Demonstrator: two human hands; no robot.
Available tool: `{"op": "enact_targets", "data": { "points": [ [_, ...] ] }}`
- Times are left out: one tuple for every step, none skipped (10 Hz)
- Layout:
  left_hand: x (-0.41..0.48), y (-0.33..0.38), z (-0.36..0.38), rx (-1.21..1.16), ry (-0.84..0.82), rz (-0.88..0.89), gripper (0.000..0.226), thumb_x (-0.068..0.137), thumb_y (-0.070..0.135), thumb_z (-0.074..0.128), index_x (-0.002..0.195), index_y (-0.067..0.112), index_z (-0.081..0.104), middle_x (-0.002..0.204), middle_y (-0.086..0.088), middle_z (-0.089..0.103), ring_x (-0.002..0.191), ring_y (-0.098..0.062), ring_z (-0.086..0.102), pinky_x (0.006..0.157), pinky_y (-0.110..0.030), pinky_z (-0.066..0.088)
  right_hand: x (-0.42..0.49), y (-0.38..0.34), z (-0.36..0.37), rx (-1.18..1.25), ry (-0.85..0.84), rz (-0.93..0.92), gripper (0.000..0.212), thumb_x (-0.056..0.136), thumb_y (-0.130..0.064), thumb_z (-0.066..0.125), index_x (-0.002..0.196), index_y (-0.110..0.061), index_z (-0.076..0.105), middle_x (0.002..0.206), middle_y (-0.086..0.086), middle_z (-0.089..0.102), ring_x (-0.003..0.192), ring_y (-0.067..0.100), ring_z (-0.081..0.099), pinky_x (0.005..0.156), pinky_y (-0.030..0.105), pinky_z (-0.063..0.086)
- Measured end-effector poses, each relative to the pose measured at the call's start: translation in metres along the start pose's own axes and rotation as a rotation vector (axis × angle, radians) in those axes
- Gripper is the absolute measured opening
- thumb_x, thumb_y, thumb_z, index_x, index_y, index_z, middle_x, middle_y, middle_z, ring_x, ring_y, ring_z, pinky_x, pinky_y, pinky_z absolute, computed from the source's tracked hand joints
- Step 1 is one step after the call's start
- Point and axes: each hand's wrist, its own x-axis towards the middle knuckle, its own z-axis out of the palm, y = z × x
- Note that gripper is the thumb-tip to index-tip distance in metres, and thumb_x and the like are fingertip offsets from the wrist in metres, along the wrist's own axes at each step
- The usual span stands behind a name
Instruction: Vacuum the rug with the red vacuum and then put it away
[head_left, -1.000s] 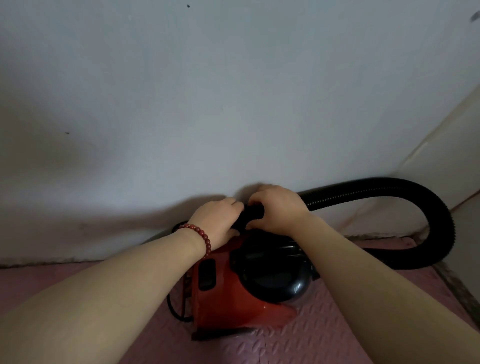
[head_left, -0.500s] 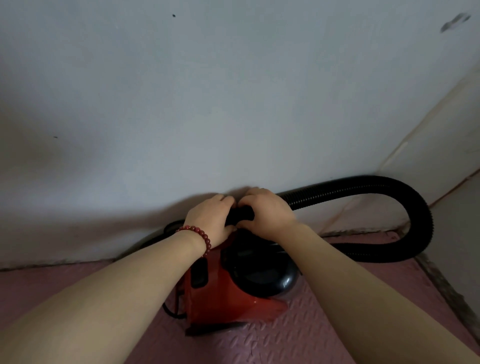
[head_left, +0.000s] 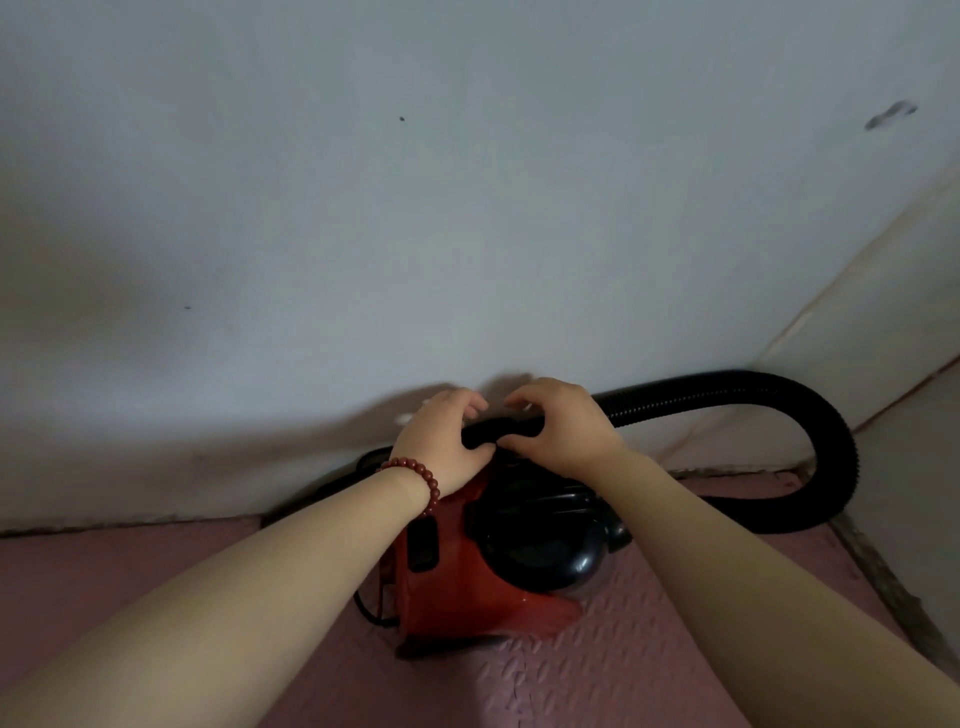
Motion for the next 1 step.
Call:
{"op": "enact_targets", "data": {
  "points": [
    [0.0035,0.0113,-0.0159,-0.105,-0.024,-0.038,0.035,0.078,0.025,0.07,0.111,0.025,0.057,0.109,0.01,0.057,0.095,-0.007,0.055,0.082,-0.02,0.043,-0.002,-0.0049,-0.0133,0.12,-0.008,0.098,0.043,0.075,-0.029,0.077,0.115,-0.019,0.064,0.11,-0.006,0.065,0.096,0.009,0.06,0.086,0.02,0.047]
  ]
}}
